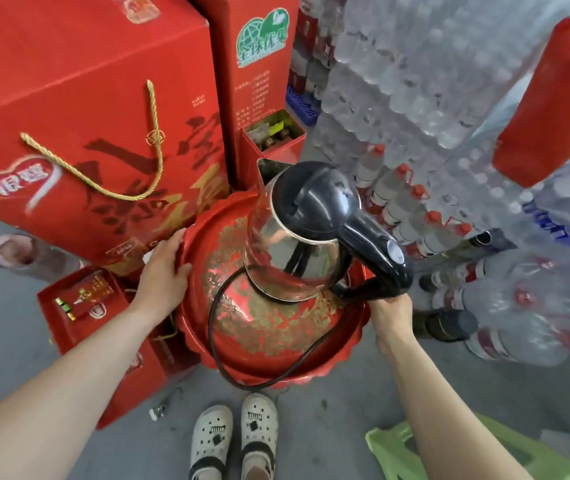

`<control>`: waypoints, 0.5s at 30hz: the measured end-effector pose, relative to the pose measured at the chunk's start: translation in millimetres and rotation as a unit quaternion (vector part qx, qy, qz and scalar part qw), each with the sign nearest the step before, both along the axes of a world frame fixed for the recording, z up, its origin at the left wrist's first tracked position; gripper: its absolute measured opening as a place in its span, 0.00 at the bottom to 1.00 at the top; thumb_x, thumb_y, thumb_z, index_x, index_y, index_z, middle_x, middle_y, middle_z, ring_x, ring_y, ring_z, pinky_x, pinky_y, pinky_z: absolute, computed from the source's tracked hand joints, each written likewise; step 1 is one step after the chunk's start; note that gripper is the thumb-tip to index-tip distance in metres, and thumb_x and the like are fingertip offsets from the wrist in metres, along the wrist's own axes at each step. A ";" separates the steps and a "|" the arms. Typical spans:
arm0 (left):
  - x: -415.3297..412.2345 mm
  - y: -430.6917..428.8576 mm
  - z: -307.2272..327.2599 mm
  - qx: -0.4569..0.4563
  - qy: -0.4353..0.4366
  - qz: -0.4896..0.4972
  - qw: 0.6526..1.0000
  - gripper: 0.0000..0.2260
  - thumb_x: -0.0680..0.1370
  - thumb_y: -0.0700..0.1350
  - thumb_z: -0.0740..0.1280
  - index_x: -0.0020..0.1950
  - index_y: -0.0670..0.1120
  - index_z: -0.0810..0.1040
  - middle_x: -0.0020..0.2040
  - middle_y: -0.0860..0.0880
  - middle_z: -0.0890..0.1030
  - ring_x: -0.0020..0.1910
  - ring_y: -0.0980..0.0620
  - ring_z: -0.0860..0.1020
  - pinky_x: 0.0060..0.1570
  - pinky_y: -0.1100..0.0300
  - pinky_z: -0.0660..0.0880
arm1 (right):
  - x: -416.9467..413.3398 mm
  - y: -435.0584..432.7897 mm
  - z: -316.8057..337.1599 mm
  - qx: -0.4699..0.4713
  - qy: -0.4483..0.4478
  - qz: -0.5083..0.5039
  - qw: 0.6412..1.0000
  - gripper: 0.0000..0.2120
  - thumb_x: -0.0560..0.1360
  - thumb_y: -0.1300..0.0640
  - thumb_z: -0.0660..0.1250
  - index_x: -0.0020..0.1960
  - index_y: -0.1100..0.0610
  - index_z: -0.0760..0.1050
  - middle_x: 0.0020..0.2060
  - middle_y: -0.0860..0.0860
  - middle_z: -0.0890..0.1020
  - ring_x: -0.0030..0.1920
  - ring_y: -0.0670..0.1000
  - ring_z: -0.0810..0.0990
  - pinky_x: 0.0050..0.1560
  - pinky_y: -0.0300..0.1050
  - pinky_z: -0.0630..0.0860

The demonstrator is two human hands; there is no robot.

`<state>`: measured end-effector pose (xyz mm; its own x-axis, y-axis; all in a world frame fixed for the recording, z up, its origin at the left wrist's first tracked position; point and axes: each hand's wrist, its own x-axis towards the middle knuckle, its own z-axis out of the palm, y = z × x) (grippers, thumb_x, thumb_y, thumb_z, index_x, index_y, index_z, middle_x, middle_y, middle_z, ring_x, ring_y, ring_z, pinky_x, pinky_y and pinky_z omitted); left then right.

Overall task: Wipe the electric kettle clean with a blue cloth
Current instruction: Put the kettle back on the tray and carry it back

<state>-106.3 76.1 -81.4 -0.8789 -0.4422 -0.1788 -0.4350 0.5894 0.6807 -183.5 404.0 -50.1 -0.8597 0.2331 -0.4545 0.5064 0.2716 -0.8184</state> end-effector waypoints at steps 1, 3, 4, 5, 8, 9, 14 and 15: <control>-3.0 -6.0 -7.5 -0.005 -0.009 0.001 1.000 0.29 0.75 0.32 0.65 0.75 0.45 0.65 0.66 0.39 0.72 0.68 0.39 0.69 0.67 0.54 0.62 | -2.3 -5.2 -4.6 0.003 0.001 0.001 1.000 0.06 0.76 0.67 0.67 0.53 0.62 0.78 0.35 0.49 0.78 0.25 0.37 0.75 0.23 0.31 0.70; -7.1 -14.1 -17.7 -0.017 -0.020 -0.001 1.000 0.29 0.75 0.32 0.65 0.75 0.45 0.65 0.65 0.38 0.73 0.67 0.38 0.70 0.67 0.49 0.65 | -4.3 -13.6 -7.0 0.005 -0.001 -0.002 1.000 0.05 0.78 0.64 0.66 0.50 0.56 0.76 0.35 0.47 0.78 0.31 0.43 0.75 0.26 0.35 0.71; -9.0 -16.6 -21.9 -0.021 -0.018 -0.005 1.000 0.29 0.74 0.32 0.65 0.75 0.45 0.65 0.65 0.38 0.73 0.67 0.38 0.70 0.66 0.49 0.65 | -4.9 -18.0 -9.1 0.003 -0.002 -0.005 1.000 0.06 0.79 0.64 0.65 0.48 0.53 0.75 0.35 0.47 0.77 0.32 0.45 0.73 0.28 0.38 0.71; -9.8 -16.7 -24.2 -0.022 -0.016 -0.009 1.000 0.30 0.74 0.31 0.65 0.75 0.45 0.65 0.65 0.38 0.73 0.66 0.39 0.70 0.66 0.50 0.65 | -4.0 -19.4 -13.1 0.005 -0.002 -0.003 1.000 0.10 0.79 0.64 0.64 0.45 0.50 0.73 0.35 0.47 0.77 0.33 0.46 0.72 0.30 0.40 0.70; -8.5 -18.1 -33.4 -0.024 -0.020 -0.007 0.999 0.30 0.74 0.30 0.64 0.75 0.45 0.65 0.66 0.38 0.72 0.68 0.39 0.69 0.66 0.52 0.64 | 3.4 -24.6 -24.0 0.011 -0.015 -0.004 1.000 0.08 0.77 0.64 0.66 0.46 0.51 0.75 0.37 0.48 0.78 0.33 0.45 0.73 0.30 0.40 0.71; -7.2 -20.6 -36.7 -0.024 -0.036 -0.003 0.999 0.30 0.75 0.31 0.64 0.76 0.45 0.64 0.69 0.38 0.71 0.70 0.39 0.67 0.67 0.52 0.63 | 6.1 -26.8 -26.4 0.018 -0.022 -0.001 1.000 0.05 0.75 0.63 0.68 0.50 0.54 0.77 0.37 0.49 0.79 0.32 0.44 0.74 0.29 0.38 0.72; -3.3 -39.8 -46.9 -0.039 -0.057 0.008 0.998 0.28 0.76 0.31 0.65 0.76 0.42 0.65 0.69 0.36 0.71 0.70 0.38 0.68 0.69 0.51 0.62 | 7.7 -40.3 -32.9 0.005 -0.054 0.014 0.998 0.08 0.79 0.66 0.64 0.58 0.62 0.75 0.35 0.45 0.78 0.21 0.32 0.75 0.21 0.27 0.69; -2.4 -41.9 -46.9 -0.039 -0.059 0.005 0.997 0.28 0.76 0.31 0.65 0.75 0.42 0.65 0.69 0.36 0.71 0.69 0.37 0.69 0.69 0.51 0.63 | 8.2 -43.4 -31.3 0.001 -0.059 0.017 0.998 0.07 0.80 0.65 0.64 0.57 0.59 0.73 0.35 0.44 0.78 0.21 0.32 0.75 0.21 0.26 0.68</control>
<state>-108.7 34.1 -128.3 -0.8491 -0.4681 -0.2448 -0.5156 0.6335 0.5769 -175.4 360.6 -81.4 -0.8073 0.2054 -0.5532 0.5901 0.2926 -0.7524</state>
